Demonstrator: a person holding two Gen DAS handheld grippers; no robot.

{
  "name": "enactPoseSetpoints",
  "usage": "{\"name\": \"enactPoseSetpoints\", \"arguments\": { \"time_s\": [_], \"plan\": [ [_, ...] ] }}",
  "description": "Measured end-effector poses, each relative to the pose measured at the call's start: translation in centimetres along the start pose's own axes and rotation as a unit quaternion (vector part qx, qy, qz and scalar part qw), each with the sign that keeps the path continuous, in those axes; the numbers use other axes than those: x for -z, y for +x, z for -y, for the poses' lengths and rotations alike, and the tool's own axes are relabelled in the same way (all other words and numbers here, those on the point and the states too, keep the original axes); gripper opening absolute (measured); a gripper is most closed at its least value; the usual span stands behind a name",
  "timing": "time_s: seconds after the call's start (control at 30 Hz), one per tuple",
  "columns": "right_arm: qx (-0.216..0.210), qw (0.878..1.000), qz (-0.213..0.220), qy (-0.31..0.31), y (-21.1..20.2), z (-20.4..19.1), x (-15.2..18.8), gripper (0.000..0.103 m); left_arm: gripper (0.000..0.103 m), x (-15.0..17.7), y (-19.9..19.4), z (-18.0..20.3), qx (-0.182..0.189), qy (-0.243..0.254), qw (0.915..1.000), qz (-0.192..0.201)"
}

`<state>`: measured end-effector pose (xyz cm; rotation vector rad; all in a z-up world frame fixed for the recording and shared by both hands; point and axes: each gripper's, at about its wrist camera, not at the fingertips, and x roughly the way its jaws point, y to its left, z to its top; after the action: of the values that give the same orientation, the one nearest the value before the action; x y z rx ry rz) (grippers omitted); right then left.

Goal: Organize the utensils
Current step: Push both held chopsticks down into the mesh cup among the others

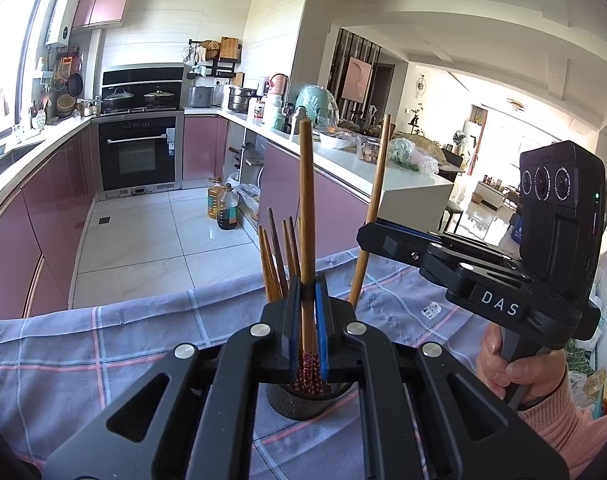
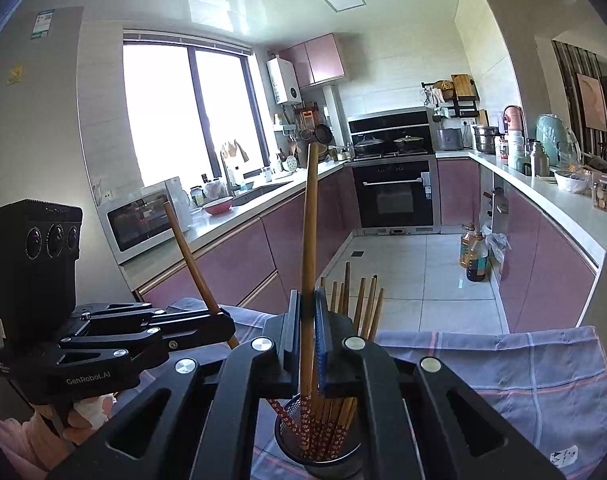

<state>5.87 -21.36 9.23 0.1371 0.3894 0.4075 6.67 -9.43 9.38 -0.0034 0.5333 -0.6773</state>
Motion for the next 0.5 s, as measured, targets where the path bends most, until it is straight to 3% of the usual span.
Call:
{"name": "enactPoseSetpoints", "arguments": {
  "time_s": [0.5],
  "plan": [
    [0.006, 1.000, -0.015, 0.005, 0.66, 0.27, 0.95, 0.006, 0.008, -0.23, 1.11, -0.11, -0.002, -0.002, 0.9999, -0.014]
  ]
}}
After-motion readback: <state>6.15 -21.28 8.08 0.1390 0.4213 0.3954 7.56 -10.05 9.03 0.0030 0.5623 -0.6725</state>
